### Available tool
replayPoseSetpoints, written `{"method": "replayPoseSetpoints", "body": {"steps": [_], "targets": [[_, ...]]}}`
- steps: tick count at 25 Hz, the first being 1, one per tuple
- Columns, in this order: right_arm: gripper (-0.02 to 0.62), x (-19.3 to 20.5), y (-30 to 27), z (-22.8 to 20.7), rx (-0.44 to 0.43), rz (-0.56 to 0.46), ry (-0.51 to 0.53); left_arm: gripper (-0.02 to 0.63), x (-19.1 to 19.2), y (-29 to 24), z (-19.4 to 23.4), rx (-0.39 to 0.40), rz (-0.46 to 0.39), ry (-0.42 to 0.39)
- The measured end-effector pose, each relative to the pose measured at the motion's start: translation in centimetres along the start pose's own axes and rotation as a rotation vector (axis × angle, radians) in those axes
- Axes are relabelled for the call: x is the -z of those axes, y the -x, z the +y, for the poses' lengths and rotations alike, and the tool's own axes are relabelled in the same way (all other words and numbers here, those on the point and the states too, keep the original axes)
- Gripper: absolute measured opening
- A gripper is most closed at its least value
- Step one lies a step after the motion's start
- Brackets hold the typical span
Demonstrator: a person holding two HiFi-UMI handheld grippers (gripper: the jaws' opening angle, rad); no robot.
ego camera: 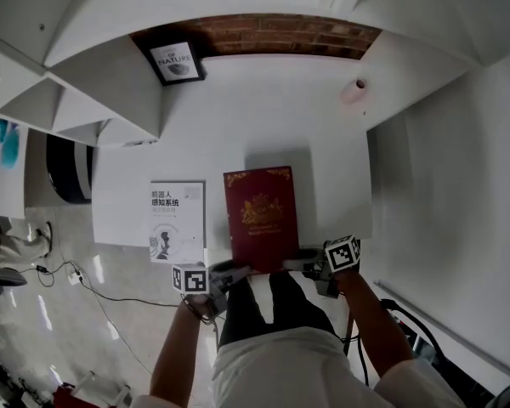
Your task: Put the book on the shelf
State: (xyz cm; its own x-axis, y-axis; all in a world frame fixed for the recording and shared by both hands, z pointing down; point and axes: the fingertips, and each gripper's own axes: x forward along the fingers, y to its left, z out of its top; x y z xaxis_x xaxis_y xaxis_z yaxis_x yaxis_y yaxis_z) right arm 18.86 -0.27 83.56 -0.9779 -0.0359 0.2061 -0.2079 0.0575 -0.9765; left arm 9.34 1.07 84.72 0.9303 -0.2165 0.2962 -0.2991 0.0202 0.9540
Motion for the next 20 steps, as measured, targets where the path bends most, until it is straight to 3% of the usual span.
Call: {"method": "replayPoseSetpoints", "body": {"steps": [9, 20], "targets": [[0.262, -3.5, 2.3, 13.2, -0.035, 0.031, 0.202, 0.292, -2.8, 4.0, -12.4, 0.0, -0.118, -0.156], [0.262, -6.2, 3.2, 27.6, -0.098, 0.041, 0.212, 0.288, -6.1, 10.2, -27.0, 0.008, -0.259, -0.231]]}}
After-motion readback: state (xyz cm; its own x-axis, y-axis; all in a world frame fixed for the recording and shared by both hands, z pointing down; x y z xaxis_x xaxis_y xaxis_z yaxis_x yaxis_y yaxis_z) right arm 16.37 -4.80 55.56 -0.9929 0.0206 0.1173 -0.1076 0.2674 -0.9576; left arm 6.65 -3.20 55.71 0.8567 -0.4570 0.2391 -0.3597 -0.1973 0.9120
